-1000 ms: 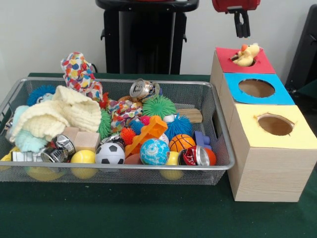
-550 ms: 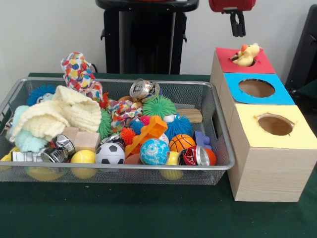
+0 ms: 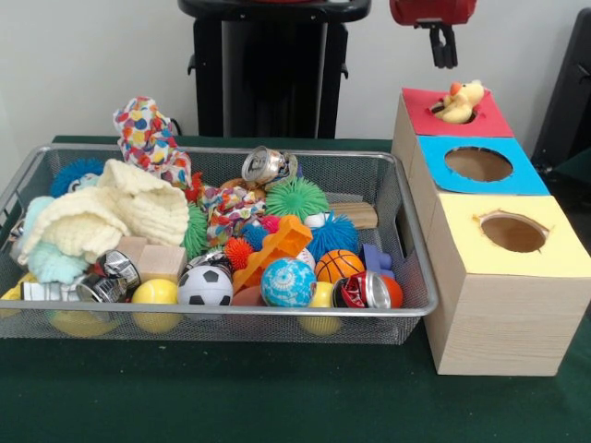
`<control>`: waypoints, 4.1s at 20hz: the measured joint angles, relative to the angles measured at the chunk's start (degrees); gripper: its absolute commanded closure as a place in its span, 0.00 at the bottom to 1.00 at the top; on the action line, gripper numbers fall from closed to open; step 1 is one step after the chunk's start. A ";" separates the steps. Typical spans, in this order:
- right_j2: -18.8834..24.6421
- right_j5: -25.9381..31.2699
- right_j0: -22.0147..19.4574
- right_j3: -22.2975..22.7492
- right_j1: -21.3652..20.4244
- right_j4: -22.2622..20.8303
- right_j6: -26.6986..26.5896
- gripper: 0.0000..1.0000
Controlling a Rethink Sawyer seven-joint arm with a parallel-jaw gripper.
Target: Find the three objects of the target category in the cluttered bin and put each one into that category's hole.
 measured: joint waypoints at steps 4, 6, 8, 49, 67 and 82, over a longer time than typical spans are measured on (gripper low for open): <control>1.79 0.00 0.01 0.84 -0.49 1.19 0.43 1.00; 2.84 0.00 0.01 1.33 -0.84 1.87 0.63 1.00; 3.62 -0.01 0.01 1.75 -1.09 2.38 0.79 1.00; 1.53 -10.58 3.29 2.12 12.05 2.72 1.16 1.00; 0.29 -10.58 3.95 1.65 9.29 2.71 1.16 1.00; -3.02 -10.48 4.39 -1.08 9.82 -1.61 1.16 1.00</control>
